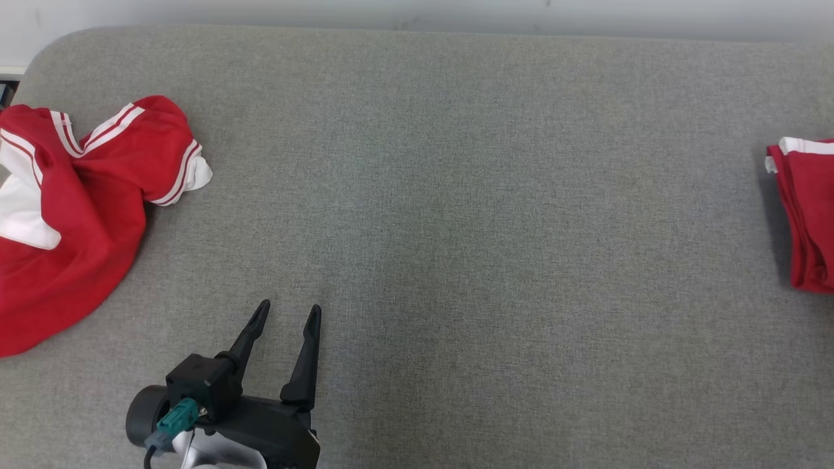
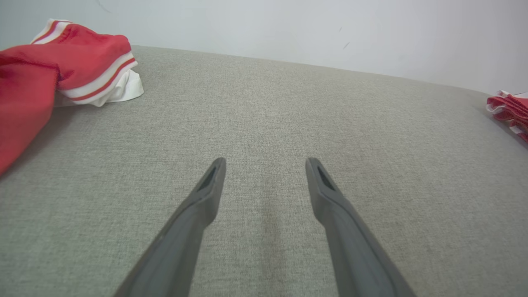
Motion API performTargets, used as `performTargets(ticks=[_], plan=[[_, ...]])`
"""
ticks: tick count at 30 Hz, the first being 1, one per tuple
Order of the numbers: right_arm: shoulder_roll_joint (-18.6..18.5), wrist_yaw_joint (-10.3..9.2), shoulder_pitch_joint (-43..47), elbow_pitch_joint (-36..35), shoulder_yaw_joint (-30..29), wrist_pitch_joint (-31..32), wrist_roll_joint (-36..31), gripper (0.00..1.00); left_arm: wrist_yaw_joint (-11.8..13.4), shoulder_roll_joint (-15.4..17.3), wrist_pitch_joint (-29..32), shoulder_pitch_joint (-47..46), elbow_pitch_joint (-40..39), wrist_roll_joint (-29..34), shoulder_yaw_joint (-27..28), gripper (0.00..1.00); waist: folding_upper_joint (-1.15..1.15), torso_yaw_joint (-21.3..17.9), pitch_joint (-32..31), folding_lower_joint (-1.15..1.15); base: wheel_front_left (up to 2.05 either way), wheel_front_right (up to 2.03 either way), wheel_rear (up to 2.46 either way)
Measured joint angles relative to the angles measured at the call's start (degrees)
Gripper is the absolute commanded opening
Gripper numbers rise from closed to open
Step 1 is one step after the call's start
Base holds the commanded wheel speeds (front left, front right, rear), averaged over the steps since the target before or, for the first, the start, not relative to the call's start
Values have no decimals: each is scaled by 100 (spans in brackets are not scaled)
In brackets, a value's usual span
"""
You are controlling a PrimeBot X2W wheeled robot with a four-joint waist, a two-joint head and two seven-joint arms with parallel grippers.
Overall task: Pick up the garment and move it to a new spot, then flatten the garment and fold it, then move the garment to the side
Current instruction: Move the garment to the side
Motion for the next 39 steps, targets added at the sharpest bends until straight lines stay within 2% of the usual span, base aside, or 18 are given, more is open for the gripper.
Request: performTargets(ticks=[1, 2, 3, 8, 10, 15, 22, 27, 33, 39], plan=[[1, -7, -32, 63, 20, 1, -11, 22, 0, -1, -2, 0, 4, 0, 1, 100, 0, 7, -1, 0, 0, 0, 0], [1, -33, -95, 165, 36, 2, -56, 75, 1, -2, -4, 1, 40, 0, 13, 100, 0, 14, -14, 0, 0, 0, 0], [13, -45, -109, 220, 44, 1, -59, 100, 1, -2, -5, 1, 64, -2, 24, 100, 0, 14, -28, 0, 0, 0, 0], [142, -81, -147, 321, 172, -12, -156, 100, 8, -3, -52, 3, 208, -16, 80, 100, 0, -16, -148, 0, 0, 0, 0], [163, 7, -200, 319, 167, -119, -200, 100, 7, -4, -64, 3, 267, -18, 92, 100, 0, -35, -226, -1, 0, 0, 0], [271, 376, -201, 32, -57, -918, -8, 100, 8, -67, -152, 18, 401, -153, 148, 100, -1, -89, -477, -1, 0, 0, 0], [712, 513, 270, -381, -442, -2019, 450, 100, 53, -35, -290, 307, 554, -270, 286, 100, -1, -251, -899, -1, 0, 0, 0], [834, 517, 665, -632, -657, -2694, 668, 100, 59, -15, -367, 500, 581, -322, 387, 100, -1, -392, -1143, -1, 0, 0, 0], [1123, 526, 1547, -1193, -695, -3549, 737, 100, 110, 52, -468, 828, 554, -365, 555, 100, -2, -617, -1513, -2, 0, 0, 0], [1127, 487, 2320, -1906, -814, -4345, 808, 100, 154, 126, -515, 1102, 427, -370, 678, 100, -1, -877, -1790, -2, 0, 0, 0]])
